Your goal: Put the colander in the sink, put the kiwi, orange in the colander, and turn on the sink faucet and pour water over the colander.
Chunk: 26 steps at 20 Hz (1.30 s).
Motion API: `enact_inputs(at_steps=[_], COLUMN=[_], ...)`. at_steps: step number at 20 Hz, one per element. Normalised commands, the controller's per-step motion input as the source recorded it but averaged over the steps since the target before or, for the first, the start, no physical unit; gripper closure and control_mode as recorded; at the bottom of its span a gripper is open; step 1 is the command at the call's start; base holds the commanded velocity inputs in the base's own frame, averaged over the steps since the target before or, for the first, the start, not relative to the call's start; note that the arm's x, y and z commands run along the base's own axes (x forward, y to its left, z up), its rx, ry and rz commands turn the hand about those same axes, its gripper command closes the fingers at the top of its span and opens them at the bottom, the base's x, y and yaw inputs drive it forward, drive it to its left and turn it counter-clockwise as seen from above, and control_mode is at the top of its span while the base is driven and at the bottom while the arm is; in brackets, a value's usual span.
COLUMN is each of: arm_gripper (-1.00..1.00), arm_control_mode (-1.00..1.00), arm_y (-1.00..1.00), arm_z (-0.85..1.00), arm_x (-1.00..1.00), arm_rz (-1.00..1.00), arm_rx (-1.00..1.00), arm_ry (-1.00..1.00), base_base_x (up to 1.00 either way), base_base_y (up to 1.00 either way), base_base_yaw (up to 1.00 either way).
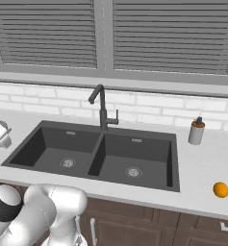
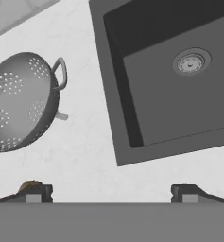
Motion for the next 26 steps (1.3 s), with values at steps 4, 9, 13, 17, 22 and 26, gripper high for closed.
enact_inputs(at_steps=[4, 9, 13, 17, 22, 26], arm_gripper=[-1.00, -1.00, -1.00, -1.00, -1.00, -1.00], arm_control_mode=[-1.00, -1.00, -1.00, -1.00, -1.00, -1.00], arm_y=[0.50, 0.36, 0.29, 0.30, 0.28, 0.26], arm_z=[-0.11, -0.04, -0.06, -0.19, -0.28, -0.29], arm_x=[0.19, 0.25, 0.31, 0.34, 0.34, 0.32], arm_rz=[-0.05, -0.03, 0.00, 0.00, 0.00, 0.00], arm_rx=[0.02, 0.00, 0.00, 0.00, 0.00, 0.00], arm_ry=[0.00, 0.00, 0.00, 0.05, 0.04, 0.02], base_base_x=[0.00, 0.00, 0.00, 0.00, 0.00, 0.00], base_base_y=[0.00, 0.00, 0.00, 0.00, 0.00, 0.00], base_base_yaw=[0.00, 0.00, 0.00, 0.00, 0.00, 0.00])
